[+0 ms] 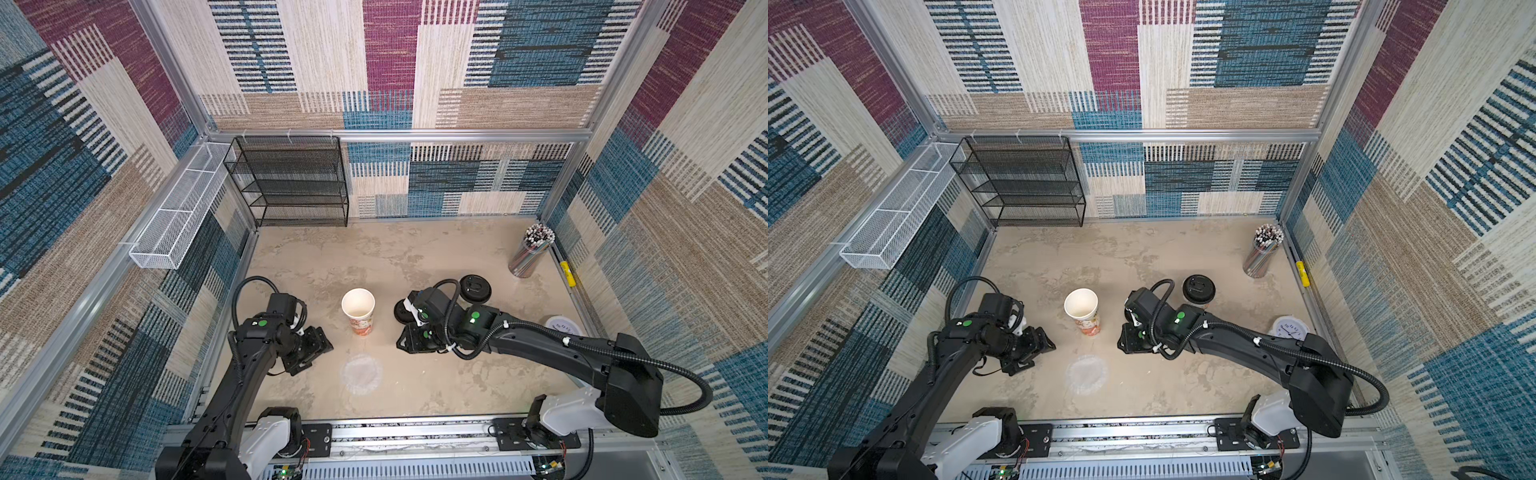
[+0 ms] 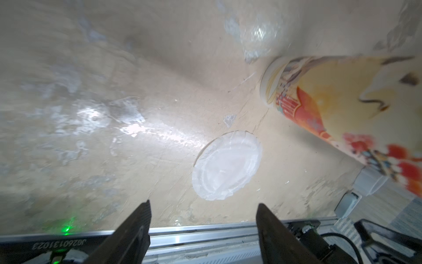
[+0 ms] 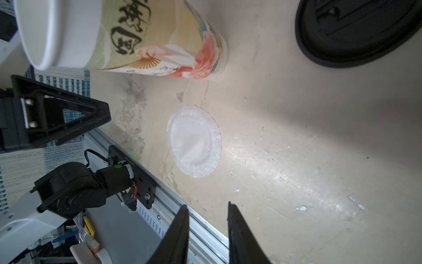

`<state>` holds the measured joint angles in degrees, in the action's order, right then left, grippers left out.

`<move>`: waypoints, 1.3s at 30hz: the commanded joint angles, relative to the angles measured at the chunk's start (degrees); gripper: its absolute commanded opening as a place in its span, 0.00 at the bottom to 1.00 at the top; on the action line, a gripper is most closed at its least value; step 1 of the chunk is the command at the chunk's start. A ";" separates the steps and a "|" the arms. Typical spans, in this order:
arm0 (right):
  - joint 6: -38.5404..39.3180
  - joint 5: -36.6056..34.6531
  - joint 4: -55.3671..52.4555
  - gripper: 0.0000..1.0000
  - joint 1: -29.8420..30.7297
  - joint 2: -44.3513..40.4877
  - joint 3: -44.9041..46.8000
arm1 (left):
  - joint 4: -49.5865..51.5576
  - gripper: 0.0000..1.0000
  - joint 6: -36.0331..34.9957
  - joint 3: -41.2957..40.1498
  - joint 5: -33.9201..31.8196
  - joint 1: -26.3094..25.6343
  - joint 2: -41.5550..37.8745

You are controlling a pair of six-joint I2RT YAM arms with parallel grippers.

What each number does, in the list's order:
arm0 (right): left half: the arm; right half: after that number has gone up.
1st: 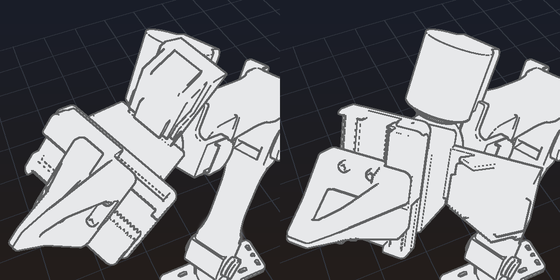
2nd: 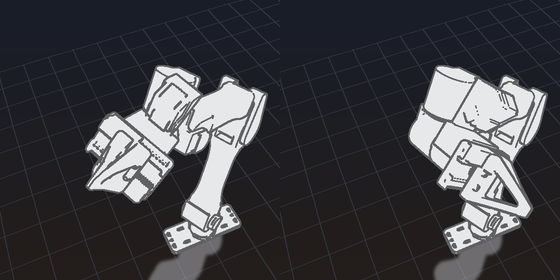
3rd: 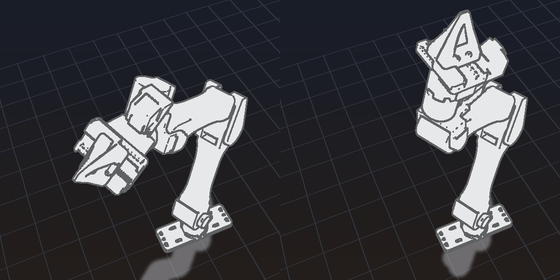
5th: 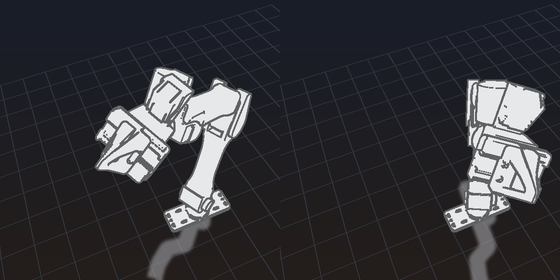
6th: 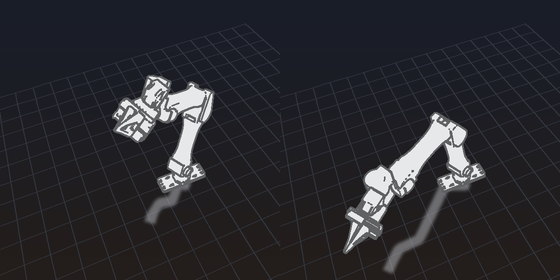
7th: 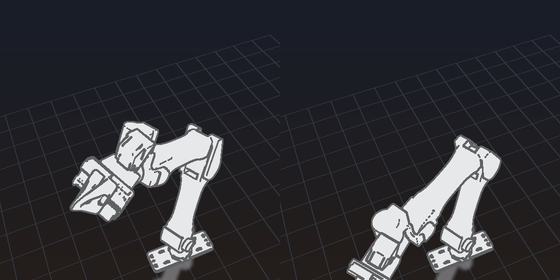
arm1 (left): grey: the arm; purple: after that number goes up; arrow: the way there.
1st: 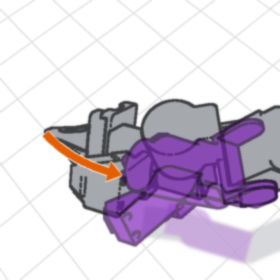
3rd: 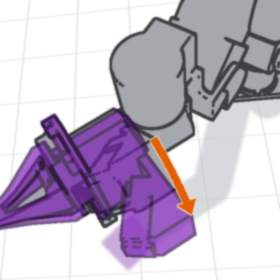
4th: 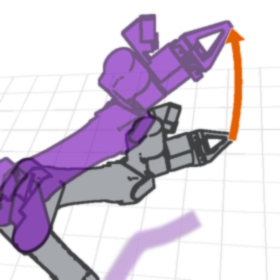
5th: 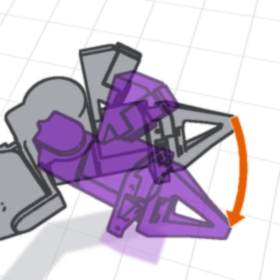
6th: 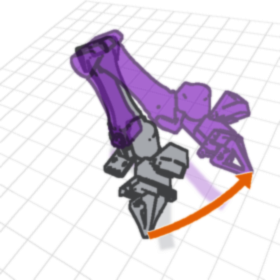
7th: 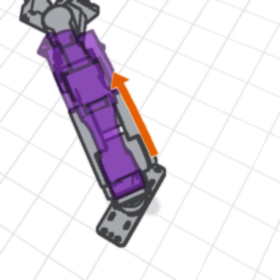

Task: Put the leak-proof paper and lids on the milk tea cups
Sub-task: Move the leak-proof paper to the center of the board.

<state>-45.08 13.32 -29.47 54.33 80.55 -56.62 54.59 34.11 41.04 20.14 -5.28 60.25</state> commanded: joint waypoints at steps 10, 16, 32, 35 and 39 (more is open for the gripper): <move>-2.38 0.48 5.46 0.33 0.23 -6.65 8.11 | -19.55 0.77 4.92 -5.03 -2.46 -9.49 10.68; -2.21 1.74 7.33 0.33 0.18 -7.14 10.82 | -22.86 0.77 5.57 -7.66 -4.59 -11.78 11.84; -4.45 3.86 21.61 0.40 1.01 0.67 15.40 | -24.05 0.71 19.62 -19.08 -6.25 -26.77 1.03; -5.40 2.91 23.22 0.41 1.79 3.55 15.40 | -24.37 0.69 20.91 -19.76 -6.57 -28.31 0.47; -5.82 2.00 24.68 0.44 2.62 7.32 14.47 | -24.17 0.68 21.18 -19.34 -6.68 -29.38 1.40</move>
<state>-49.65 16.60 -8.27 56.58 86.30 -41.41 21.54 52.99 22.63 15.05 -34.02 60.49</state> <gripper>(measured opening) 0.433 0.680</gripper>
